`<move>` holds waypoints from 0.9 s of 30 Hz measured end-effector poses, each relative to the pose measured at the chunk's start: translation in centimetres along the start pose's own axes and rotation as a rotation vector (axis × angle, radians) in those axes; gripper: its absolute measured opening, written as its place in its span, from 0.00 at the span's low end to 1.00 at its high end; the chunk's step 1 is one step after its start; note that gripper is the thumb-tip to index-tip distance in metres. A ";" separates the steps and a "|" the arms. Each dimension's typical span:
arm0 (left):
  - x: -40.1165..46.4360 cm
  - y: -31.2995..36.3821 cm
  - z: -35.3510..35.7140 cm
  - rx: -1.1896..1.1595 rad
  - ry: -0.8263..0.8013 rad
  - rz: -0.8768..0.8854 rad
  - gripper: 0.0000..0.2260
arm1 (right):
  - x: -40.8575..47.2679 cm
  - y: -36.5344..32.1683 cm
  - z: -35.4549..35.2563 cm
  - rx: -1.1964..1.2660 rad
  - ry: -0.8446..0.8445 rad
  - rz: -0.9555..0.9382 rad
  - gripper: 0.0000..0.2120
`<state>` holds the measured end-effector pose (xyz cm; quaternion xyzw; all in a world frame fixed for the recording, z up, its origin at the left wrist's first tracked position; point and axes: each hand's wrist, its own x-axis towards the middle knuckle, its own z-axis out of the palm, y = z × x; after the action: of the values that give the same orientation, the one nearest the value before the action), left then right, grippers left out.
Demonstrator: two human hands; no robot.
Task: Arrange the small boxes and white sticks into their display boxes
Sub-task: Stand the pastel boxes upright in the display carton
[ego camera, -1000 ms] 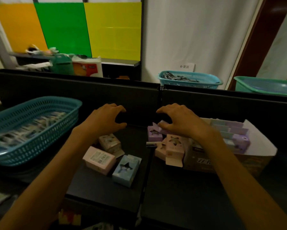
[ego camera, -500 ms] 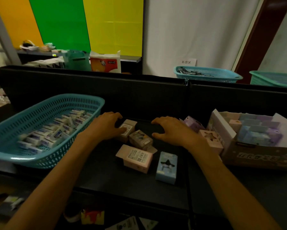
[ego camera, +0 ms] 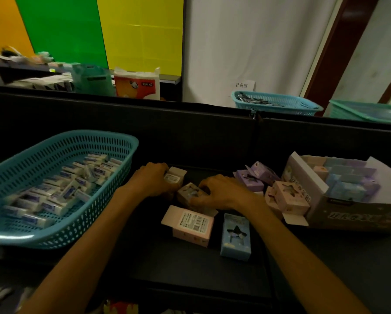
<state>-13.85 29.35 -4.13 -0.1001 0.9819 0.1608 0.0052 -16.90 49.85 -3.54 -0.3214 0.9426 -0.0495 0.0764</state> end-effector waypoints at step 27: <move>-0.8 3.3 -2.0 -0.326 0.185 0.203 0.25 | -3.6 6.0 -3.8 0.450 0.375 -0.073 0.28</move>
<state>-13.63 31.93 -1.18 -0.0145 0.9442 0.3073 -0.1177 -18.37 56.96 -0.29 -0.3152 0.8935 -0.3183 -0.0318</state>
